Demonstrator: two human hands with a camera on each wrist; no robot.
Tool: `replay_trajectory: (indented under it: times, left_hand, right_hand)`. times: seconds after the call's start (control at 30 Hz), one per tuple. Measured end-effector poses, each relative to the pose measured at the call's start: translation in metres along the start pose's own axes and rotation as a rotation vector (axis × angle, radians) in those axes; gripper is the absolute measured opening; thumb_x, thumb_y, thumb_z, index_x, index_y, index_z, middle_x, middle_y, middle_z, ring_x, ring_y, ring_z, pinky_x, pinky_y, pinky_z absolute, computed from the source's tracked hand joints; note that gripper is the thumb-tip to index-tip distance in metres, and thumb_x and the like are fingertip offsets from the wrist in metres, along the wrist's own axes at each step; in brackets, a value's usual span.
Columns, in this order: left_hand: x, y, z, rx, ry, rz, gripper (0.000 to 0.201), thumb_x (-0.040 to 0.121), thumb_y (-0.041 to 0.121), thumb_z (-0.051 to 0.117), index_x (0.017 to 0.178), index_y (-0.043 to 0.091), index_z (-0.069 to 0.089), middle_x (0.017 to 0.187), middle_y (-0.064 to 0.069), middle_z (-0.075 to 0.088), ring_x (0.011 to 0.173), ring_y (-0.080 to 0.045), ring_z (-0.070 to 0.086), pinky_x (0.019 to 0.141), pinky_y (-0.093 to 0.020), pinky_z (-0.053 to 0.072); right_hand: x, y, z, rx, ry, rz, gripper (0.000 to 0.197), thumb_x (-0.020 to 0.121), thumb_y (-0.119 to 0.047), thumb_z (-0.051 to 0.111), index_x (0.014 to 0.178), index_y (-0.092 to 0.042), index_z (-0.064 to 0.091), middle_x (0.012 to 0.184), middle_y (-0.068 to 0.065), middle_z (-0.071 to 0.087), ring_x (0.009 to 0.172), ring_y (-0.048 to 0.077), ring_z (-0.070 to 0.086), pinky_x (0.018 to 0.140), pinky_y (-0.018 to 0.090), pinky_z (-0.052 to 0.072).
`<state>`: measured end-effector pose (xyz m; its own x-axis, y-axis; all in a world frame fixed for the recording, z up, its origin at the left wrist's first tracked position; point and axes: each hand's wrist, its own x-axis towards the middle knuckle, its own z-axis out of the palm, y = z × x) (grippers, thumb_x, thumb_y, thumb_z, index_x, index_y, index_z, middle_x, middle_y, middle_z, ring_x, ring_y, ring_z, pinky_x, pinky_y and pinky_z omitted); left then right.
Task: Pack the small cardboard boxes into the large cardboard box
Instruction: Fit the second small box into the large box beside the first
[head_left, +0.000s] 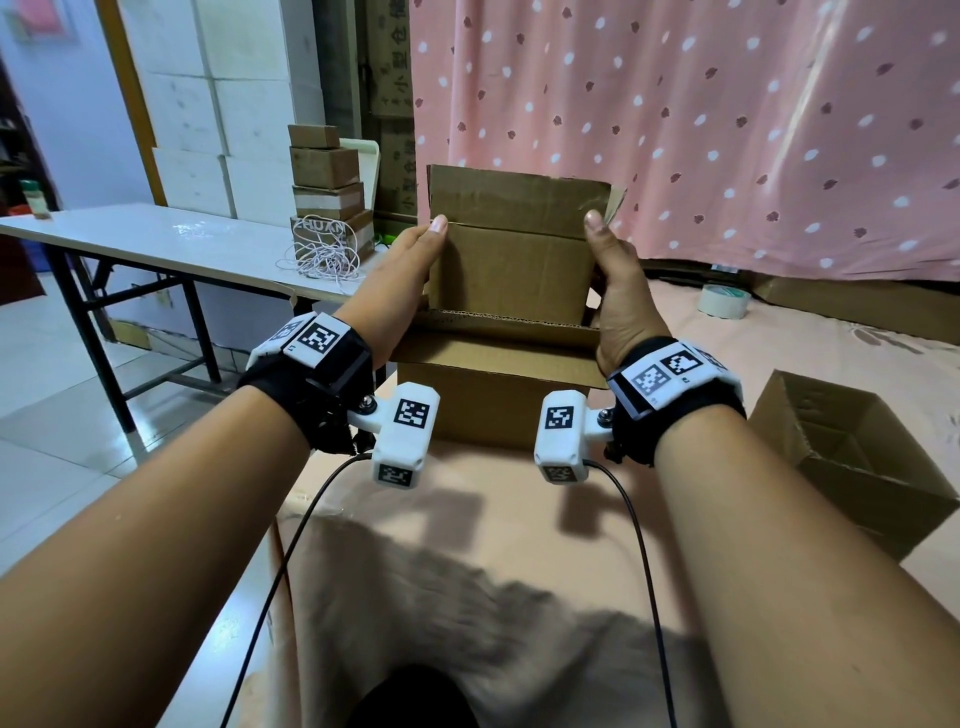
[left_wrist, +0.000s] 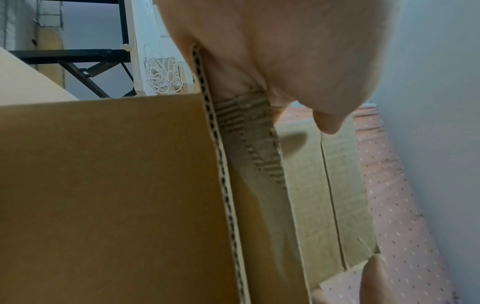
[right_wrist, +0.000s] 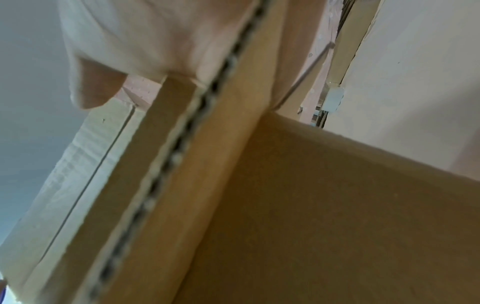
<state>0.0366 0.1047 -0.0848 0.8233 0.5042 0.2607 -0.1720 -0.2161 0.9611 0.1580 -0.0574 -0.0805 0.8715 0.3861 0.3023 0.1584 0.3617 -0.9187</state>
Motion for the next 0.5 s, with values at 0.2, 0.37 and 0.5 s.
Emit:
replay_trajectory:
  times: [0.2,0.37,0.5]
  left_hand:
    - [0.0051,-0.0032,-0.0019,0.034,0.018,0.023,0.055,0.100,0.063,0.038,0.146,0.032,0.040,0.142,0.008,0.047,0.135,-0.019,0.044,0.112,-0.043,0.036]
    - [0.0054,-0.0025,-0.0012,0.007,0.011,0.029,0.044,0.102,0.060,0.038,0.137,0.034,0.043,0.131,0.013,0.051,0.126,-0.013,0.048,0.099,-0.036,0.038]
    - [0.0060,-0.0025,-0.0015,0.019,0.013,0.034,0.037,0.102,0.060,0.038,0.124,0.034,0.050,0.128,0.011,0.055,0.123,-0.012,0.052,0.099,-0.038,0.041]
  right_hand:
    - [0.0054,0.0070,-0.0070,0.019,0.001,-0.012,0.020,0.093,-0.034,0.067,0.107,-0.022,0.059,0.102,-0.003,0.070,0.091,0.008,0.068,0.102,0.051,0.053]
    - [0.0072,0.0068,-0.0058,0.079,-0.005,-0.019,0.028,0.076,-0.036,0.069,0.098,-0.022,0.060,0.092,-0.004,0.070,0.086,0.010,0.069,0.099,0.051,0.053]
    - [0.0072,0.0077,-0.0047,0.081,0.017,-0.014,0.056,0.072,-0.052,0.072,0.116,-0.019,0.061,0.109,-0.001,0.072,0.105,0.014,0.068,0.105,0.052,0.051]
